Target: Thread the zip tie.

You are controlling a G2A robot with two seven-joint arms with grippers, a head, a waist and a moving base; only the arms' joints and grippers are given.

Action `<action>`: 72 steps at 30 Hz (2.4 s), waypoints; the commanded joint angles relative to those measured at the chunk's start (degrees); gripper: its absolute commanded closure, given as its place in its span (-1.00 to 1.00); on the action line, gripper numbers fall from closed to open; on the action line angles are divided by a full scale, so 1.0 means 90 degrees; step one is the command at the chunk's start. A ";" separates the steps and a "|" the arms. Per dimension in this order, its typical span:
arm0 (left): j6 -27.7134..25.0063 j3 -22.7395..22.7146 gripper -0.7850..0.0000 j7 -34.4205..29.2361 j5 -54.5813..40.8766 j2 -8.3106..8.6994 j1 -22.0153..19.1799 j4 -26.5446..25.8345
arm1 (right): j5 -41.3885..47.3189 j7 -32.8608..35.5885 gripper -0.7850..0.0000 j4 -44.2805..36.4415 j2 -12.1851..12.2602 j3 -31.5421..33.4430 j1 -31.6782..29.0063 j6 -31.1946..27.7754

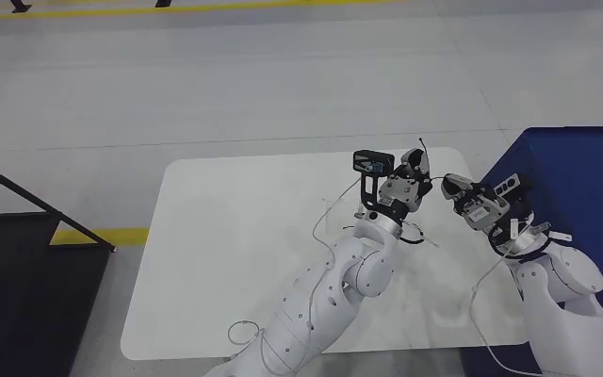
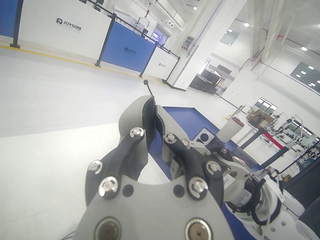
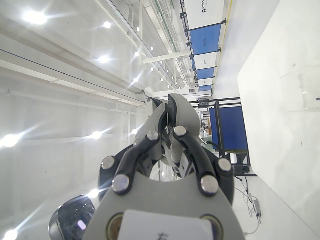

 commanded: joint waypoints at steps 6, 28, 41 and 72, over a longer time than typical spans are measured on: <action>0.0073 -0.0006 1.00 -0.0011 0.0032 0.0004 0.0008 -0.0045 | 0.0089 -0.0053 1.00 0.0009 0.0002 0.0016 0.0044 0.0040; -0.0138 -0.0039 -0.17 -0.0278 0.0190 0.0016 0.0035 -0.0064 | 0.0146 -0.0038 1.00 0.0058 0.0022 -0.0067 0.0115 0.0406; -0.0095 -0.0692 -0.87 0.0175 0.0297 0.0127 0.0077 -0.0280 | 0.0939 -0.0191 1.00 0.0055 0.0076 0.0023 0.0246 0.2377; 0.2187 -0.0163 -1.00 0.2640 0.6501 0.0491 -0.0014 0.0974 | 0.3437 -0.1371 1.00 0.0202 0.0078 0.0320 0.0647 0.4080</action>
